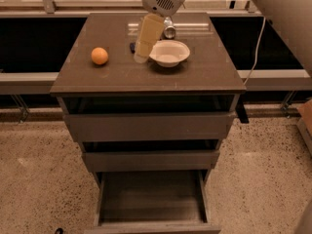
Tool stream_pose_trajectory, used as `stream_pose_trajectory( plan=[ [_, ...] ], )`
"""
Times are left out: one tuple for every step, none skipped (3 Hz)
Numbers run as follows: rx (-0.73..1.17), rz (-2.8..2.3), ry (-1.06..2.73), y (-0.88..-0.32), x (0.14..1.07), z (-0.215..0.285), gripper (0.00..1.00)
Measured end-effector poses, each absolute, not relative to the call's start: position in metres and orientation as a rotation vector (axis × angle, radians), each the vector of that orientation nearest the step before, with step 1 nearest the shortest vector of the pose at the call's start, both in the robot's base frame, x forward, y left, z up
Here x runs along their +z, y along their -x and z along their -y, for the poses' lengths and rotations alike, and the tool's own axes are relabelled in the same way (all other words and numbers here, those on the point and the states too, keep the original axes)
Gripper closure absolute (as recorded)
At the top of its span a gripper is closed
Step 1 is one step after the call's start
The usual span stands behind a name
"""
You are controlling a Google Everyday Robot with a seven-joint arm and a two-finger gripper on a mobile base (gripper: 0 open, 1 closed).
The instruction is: Place orange into bottom drawer
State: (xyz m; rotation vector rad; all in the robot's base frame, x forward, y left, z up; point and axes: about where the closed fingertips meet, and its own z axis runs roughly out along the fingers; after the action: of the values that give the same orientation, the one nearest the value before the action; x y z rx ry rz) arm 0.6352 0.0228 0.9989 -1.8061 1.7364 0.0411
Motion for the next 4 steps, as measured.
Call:
stream_pose_trajectory(
  plan=[
    [0.125, -1.725, 1.742, -0.660, 0.976, -0.032, 0.00],
    [0.238, -1.676, 1.641, -0.696, 0.943, -0.057, 0.00],
    [0.361, -1.617, 1.521, -0.732, 0.920, -0.090, 0.00],
    [0.447, -1.585, 1.466, -0.755, 0.905, -0.119, 0.00]
  ],
)
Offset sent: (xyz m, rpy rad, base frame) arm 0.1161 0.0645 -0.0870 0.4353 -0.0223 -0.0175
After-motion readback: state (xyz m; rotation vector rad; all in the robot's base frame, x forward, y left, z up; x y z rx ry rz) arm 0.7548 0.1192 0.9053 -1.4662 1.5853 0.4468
